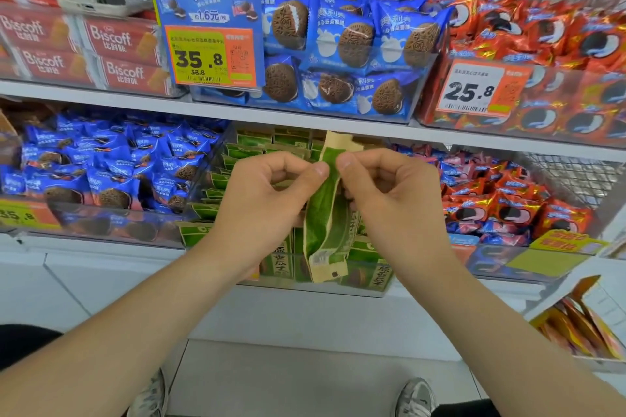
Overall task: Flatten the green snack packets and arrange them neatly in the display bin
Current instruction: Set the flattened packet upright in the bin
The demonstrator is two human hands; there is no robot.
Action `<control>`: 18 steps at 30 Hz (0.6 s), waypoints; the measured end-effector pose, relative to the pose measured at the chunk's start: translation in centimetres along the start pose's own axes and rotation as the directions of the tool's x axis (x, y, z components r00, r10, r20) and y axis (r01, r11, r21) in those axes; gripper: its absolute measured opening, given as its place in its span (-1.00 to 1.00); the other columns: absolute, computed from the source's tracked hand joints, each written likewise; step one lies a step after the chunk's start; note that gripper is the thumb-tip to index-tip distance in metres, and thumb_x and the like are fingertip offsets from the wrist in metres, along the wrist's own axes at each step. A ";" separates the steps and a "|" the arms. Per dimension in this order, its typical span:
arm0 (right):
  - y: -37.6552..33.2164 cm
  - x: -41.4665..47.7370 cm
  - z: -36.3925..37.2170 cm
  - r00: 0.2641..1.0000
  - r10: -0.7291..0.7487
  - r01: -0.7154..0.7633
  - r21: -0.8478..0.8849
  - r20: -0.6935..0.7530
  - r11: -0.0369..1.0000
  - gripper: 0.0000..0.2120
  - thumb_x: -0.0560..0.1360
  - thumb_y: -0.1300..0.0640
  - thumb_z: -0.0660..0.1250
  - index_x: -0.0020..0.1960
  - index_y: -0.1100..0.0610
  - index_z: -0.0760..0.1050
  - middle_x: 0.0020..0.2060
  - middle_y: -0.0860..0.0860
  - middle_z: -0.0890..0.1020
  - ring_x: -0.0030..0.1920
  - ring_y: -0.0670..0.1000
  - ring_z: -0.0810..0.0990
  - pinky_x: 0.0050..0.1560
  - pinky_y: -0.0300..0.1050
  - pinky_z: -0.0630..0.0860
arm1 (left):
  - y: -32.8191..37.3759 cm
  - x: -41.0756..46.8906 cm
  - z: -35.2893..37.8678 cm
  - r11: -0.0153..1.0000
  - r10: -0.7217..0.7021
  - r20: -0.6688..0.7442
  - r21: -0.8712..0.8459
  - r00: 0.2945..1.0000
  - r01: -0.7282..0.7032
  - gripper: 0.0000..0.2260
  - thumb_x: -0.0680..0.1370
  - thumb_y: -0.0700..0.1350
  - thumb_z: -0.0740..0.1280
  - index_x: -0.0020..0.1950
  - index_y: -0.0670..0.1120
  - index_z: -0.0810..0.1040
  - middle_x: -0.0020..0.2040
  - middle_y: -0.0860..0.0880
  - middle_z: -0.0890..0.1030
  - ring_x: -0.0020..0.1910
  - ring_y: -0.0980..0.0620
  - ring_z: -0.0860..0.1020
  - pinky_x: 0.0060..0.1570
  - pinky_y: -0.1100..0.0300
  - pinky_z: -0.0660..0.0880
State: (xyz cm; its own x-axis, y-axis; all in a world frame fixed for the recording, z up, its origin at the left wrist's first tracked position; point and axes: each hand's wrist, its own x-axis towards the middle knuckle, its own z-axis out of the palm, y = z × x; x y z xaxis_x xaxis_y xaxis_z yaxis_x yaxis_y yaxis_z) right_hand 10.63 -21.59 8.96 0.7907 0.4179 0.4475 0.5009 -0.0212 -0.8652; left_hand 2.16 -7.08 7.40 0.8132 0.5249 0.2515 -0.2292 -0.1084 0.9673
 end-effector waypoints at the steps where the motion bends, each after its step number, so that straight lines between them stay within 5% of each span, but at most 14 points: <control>1: -0.2 -0.3 0.1 1.000 0.009 -0.007 -0.086 0.022 0.996 -0.90 0.52 0.00 0.55 -0.02 0.00 0.70 -0.22 -0.06 0.72 -0.19 -0.10 0.66 -0.12 -0.10 0.63 | 0.0 0.0 -0.1 0.999 0.011 -0.026 0.030 1.000 -0.010 -0.88 0.64 -0.12 0.45 -0.05 -0.13 0.71 -0.08 -0.10 0.75 -0.11 -0.19 0.75 -0.19 -0.20 0.72; 4: -0.5 -1.2 0.2 0.983 0.079 -0.008 -0.392 0.163 0.920 -0.52 0.35 -0.17 0.60 0.20 -0.17 0.53 -0.04 -0.24 0.60 0.01 -0.20 0.58 -0.02 -0.22 0.55 | 0.2 0.2 -0.5 1.000 0.006 -0.124 0.024 0.992 -0.003 -0.85 0.66 -0.12 0.42 -0.04 -0.17 0.68 -0.12 -0.12 0.75 -0.15 -0.17 0.75 -0.24 -0.14 0.72; 6: -0.5 -1.7 0.3 0.954 0.141 -0.024 -0.401 0.265 0.916 -0.44 0.38 -0.14 0.61 0.27 -0.21 0.42 -0.08 -0.32 0.60 -0.02 -0.23 0.60 -0.06 -0.29 0.55 | 0.2 0.4 -0.7 0.999 -0.018 -0.171 -0.041 0.985 0.011 -0.84 0.67 -0.13 0.41 -0.04 -0.20 0.65 -0.09 -0.17 0.75 -0.14 -0.14 0.77 -0.21 -0.11 0.72; 8: -0.3 -1.8 0.5 0.947 0.177 -0.104 -0.267 0.268 0.958 -0.51 0.44 -0.08 0.61 0.23 -0.17 0.42 -0.09 -0.38 0.63 -0.08 -0.25 0.65 -0.09 -0.27 0.62 | 0.3 0.5 -1.0 0.998 -0.018 -0.173 -0.062 0.985 0.008 -0.84 0.67 -0.12 0.42 -0.03 -0.20 0.65 -0.04 -0.18 0.75 -0.08 -0.14 0.77 -0.15 -0.09 0.73; 11: 0.0 -1.4 0.5 0.973 0.185 -0.172 -0.100 0.136 0.980 -0.65 0.50 -0.12 0.55 0.09 -0.03 0.45 -0.06 -0.06 0.71 -0.11 -0.03 0.70 -0.03 0.01 0.67 | 0.5 0.3 -1.0 0.997 -0.005 -0.075 -0.083 0.997 -0.002 -0.81 0.63 -0.10 0.46 -0.04 -0.23 0.63 -0.03 -0.14 0.74 0.03 -0.09 0.76 -0.04 -0.05 0.73; 14: 0.1 -1.4 0.5 0.983 0.158 -0.146 -0.123 0.096 0.982 -0.75 0.59 -0.09 0.45 0.01 0.08 0.52 -0.19 0.10 0.66 -0.30 -0.08 0.55 -0.28 -0.16 0.51 | 0.2 -0.5 -0.5 0.998 -0.052 0.047 -0.027 0.998 0.054 -0.76 0.60 -0.06 0.48 -0.11 -0.24 0.66 -0.08 -0.12 0.71 0.03 -0.04 0.75 -0.01 -0.07 0.73; 18: 0.7 -2.0 0.7 0.987 0.100 -0.073 -0.206 0.124 0.976 -0.82 0.68 -0.02 0.34 -0.03 0.06 0.53 -0.35 -0.09 0.56 -0.40 -0.16 0.46 -0.38 -0.25 0.41 | -0.2 -1.0 -0.2 0.999 -0.050 0.052 0.022 0.997 0.049 -0.76 0.60 -0.07 0.49 -0.15 -0.23 0.70 -0.13 -0.08 0.74 -0.03 -0.03 0.75 0.05 -0.04 0.72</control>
State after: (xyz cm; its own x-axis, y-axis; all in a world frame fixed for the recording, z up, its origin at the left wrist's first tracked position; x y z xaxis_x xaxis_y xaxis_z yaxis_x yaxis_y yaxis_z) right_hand 9.13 -21.76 7.34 0.7869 0.5229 0.3277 0.5039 -0.2378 -0.8304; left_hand 1.30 -7.42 6.98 0.8505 0.4849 0.2037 -0.1767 -0.1012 0.9790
